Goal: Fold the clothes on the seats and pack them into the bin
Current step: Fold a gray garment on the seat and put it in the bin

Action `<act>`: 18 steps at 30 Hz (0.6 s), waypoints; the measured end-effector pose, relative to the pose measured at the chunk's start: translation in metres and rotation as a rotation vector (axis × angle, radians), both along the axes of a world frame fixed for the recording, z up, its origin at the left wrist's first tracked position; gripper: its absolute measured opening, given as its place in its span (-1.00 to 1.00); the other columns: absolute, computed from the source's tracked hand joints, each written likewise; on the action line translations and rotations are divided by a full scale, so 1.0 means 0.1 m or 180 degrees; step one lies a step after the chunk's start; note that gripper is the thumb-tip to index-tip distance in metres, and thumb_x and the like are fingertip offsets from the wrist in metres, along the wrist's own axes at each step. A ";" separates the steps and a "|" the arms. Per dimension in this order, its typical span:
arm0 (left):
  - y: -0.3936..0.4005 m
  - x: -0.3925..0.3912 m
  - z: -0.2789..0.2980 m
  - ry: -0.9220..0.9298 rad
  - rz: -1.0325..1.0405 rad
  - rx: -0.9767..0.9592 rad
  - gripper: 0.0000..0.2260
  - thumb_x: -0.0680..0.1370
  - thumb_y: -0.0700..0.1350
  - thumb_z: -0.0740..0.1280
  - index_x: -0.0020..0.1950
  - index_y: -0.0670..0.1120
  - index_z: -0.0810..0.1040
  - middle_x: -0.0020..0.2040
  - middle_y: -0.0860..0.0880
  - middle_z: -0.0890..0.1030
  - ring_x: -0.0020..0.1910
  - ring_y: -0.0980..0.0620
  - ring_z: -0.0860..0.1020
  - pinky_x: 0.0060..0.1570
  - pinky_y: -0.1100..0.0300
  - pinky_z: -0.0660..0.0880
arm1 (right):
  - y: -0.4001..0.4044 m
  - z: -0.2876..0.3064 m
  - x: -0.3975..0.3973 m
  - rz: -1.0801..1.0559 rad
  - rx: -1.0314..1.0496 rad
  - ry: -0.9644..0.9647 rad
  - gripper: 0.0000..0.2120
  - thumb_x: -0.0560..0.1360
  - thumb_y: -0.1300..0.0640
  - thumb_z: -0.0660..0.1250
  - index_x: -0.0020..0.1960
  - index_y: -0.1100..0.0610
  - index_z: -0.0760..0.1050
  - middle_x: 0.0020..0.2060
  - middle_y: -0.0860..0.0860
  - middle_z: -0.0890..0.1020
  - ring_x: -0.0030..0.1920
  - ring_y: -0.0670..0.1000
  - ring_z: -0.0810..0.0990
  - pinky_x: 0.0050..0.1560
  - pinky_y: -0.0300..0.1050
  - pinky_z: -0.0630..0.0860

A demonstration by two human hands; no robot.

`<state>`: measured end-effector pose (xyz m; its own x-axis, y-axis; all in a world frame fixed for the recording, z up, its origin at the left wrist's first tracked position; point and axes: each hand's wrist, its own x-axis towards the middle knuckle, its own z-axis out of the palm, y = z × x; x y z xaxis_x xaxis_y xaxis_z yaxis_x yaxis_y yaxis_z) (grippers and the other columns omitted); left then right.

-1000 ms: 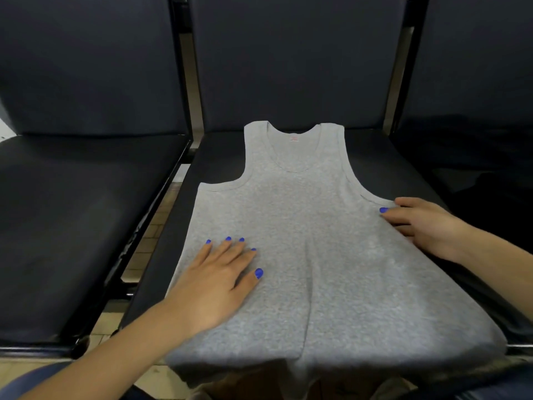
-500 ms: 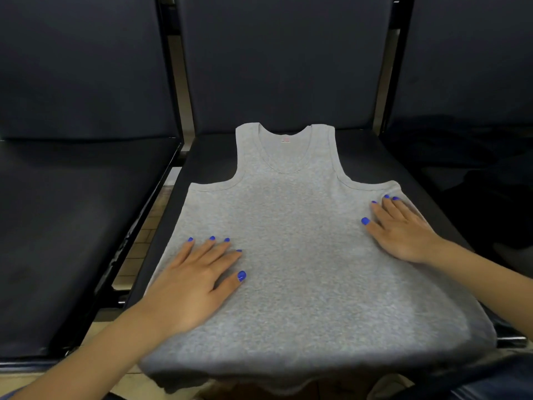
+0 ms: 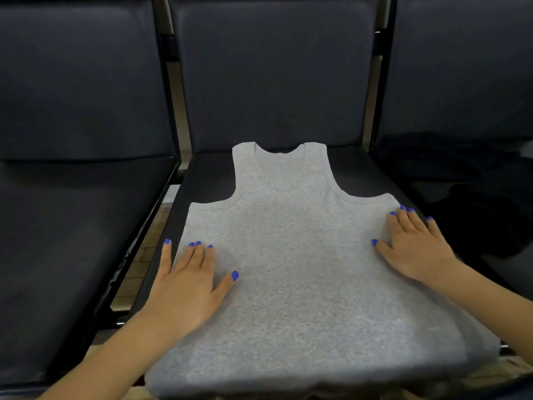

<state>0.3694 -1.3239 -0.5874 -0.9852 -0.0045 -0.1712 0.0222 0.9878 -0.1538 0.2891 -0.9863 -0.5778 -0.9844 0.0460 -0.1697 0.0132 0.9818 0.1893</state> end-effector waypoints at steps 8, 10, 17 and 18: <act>0.05 -0.30 0.52 0.0000 -0.0038 -0.0354 -0.45 0.65 0.14 -0.11 0.54 -0.16 0.06 0.57 -0.12 0.02 0.55 -0.02 -0.07 0.49 0.00 -0.16 | -0.40 0.37 -0.04 0.0790 -0.0568 -0.0078 -0.28 0.61 -0.12 0.08 0.56 0.11 -0.25 0.55 0.08 -0.19 0.54 0.01 -0.26 0.49 -0.03 -0.21; 0.04 -0.52 0.56 0.0044 -0.0023 -0.0025 -0.50 0.66 0.11 -0.05 0.50 -0.15 0.18 0.54 -0.10 0.15 0.53 -0.03 0.08 0.48 0.04 -0.03 | -0.49 0.43 -0.16 0.0788 -0.0770 -0.0290 -0.27 0.60 -0.11 0.12 0.56 0.08 -0.24 0.56 0.06 -0.11 0.54 0.02 -0.19 0.50 -0.05 -0.12; 0.06 -1.57 0.36 0.0019 0.0490 0.1456 -0.68 0.62 0.01 0.20 0.29 -0.13 0.42 0.27 -0.14 0.44 0.23 -0.08 0.44 0.25 0.08 0.39 | -0.69 0.40 -0.91 0.0370 -0.1667 -0.0410 -0.41 0.57 0.04 0.20 0.51 0.19 0.08 0.45 0.11 0.27 0.47 0.13 0.16 0.36 0.02 0.31; 0.07 -1.74 0.34 0.0062 0.0565 0.1619 -0.77 0.61 -0.01 0.23 0.17 -0.12 0.45 0.16 -0.12 0.47 0.14 -0.07 0.46 0.14 0.11 0.41 | -0.71 0.38 -1.06 0.0279 -0.1776 -0.0346 -0.46 0.57 0.06 0.21 0.48 0.18 0.15 0.41 0.13 0.31 0.41 0.15 0.25 0.32 0.03 0.35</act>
<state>0.1955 -1.3172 -0.5538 -0.9798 -0.0926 -0.1770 -0.1501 0.9260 0.3464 0.1830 -1.0572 -0.5397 -0.9560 -0.1605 -0.2454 -0.0632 0.9300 -0.3620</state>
